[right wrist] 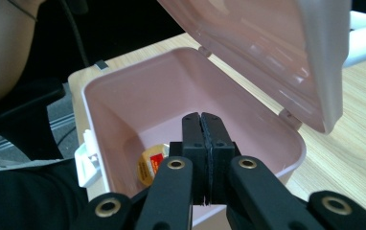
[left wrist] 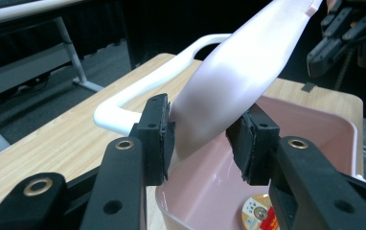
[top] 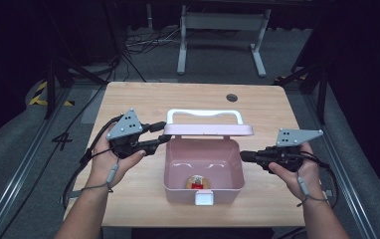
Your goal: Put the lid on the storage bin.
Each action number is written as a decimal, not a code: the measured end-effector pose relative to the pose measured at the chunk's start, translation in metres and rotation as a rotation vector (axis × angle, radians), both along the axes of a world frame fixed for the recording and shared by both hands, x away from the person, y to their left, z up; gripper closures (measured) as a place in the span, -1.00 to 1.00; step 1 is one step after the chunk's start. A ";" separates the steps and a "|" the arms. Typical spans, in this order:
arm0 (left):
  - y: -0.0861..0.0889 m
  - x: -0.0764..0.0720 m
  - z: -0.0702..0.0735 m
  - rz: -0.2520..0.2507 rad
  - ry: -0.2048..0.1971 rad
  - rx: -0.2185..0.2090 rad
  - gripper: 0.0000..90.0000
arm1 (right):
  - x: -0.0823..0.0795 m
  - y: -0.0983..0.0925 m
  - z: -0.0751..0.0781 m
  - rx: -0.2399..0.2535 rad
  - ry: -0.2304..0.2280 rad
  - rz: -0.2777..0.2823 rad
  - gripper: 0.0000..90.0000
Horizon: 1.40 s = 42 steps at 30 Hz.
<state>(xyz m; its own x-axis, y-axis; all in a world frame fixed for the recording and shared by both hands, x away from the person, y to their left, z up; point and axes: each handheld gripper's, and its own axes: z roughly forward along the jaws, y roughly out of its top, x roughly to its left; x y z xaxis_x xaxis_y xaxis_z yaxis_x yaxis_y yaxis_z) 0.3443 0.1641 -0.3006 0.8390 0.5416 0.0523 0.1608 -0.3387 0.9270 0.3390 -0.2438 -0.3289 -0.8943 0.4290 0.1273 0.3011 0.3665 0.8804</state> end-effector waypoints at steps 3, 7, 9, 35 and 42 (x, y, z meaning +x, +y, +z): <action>0.000 -0.002 0.000 -0.008 0.002 0.015 0.35 | -0.001 -0.001 0.001 0.011 0.002 0.001 1.00; 0.000 -0.004 -0.002 -0.022 0.014 0.035 0.30 | -0.001 -0.002 0.003 0.034 0.004 0.001 1.00; 0.000 -0.006 -0.002 -0.026 0.017 0.044 0.28 | -0.001 -0.002 0.003 0.036 0.005 0.001 1.00; 0.006 -0.010 -0.016 -0.063 0.105 0.103 0.29 | 0.002 0.000 0.001 0.061 0.031 0.021 1.00; 0.011 -0.008 -0.017 -0.050 0.113 0.089 0.18 | 0.001 0.000 0.002 0.069 0.027 0.025 1.00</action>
<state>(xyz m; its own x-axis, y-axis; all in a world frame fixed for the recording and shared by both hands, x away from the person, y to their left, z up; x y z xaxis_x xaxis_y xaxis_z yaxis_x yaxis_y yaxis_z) 0.3360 0.1750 -0.3179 0.8679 0.4967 0.0017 0.2439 -0.4290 0.8697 0.3398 -0.2440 -0.3264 -0.9004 0.3959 0.1803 0.3170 0.3132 0.8952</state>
